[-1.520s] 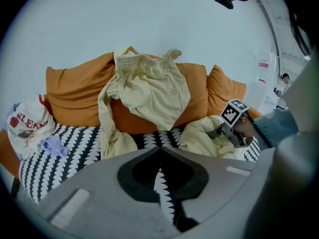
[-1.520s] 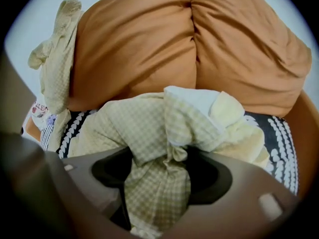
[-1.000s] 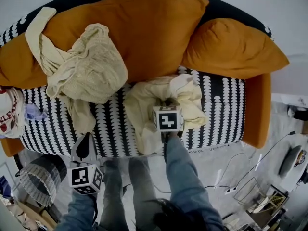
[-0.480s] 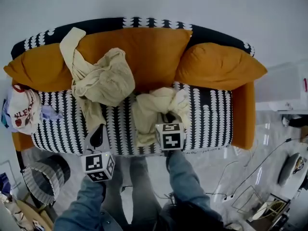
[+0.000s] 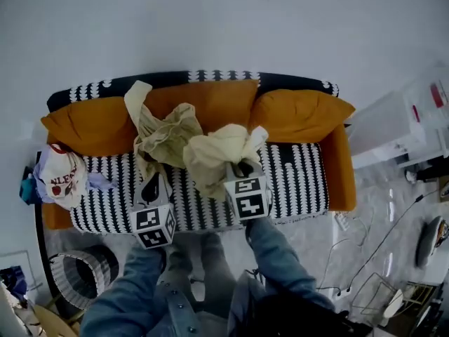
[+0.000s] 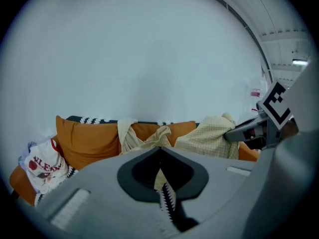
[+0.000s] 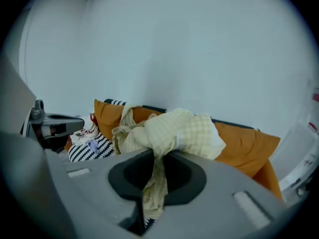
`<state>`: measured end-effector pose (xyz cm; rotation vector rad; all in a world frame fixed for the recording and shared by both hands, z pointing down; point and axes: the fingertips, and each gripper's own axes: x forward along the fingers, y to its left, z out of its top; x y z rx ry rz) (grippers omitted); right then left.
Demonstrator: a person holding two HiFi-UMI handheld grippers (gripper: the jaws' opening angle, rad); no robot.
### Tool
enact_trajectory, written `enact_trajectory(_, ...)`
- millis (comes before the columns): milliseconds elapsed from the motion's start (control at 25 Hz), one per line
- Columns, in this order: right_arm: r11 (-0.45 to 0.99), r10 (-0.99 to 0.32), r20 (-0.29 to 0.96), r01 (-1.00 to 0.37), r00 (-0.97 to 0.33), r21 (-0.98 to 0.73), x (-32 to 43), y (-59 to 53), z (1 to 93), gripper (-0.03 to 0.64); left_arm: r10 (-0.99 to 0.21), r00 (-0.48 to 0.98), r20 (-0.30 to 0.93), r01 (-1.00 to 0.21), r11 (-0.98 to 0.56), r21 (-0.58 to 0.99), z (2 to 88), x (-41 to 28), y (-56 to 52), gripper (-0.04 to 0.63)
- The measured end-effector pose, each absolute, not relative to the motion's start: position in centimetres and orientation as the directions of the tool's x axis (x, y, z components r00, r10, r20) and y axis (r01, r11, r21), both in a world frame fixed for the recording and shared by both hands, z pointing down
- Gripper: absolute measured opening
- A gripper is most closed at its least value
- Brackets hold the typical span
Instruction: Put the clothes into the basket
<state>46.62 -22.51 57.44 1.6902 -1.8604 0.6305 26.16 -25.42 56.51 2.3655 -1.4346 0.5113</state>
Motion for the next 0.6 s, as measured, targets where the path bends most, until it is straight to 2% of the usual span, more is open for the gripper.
enact_trajectory(280,0.103,-0.816,0.576,-0.993,-0.052,0.057,42.7,-21.8,46.7,0.049,-0.831,0.432,0.351,-0.9,-0.421,0.109,46.9,22.6,-25.9,0.009)
enact_trajectory(600,0.118,-0.869,0.489,-0.991,-0.073,0.062,38.1,-22.4,38.7,0.049,-0.878,0.42,0.23,-0.907,-0.403,0.119,39.1,18.0,-27.1,0.009)
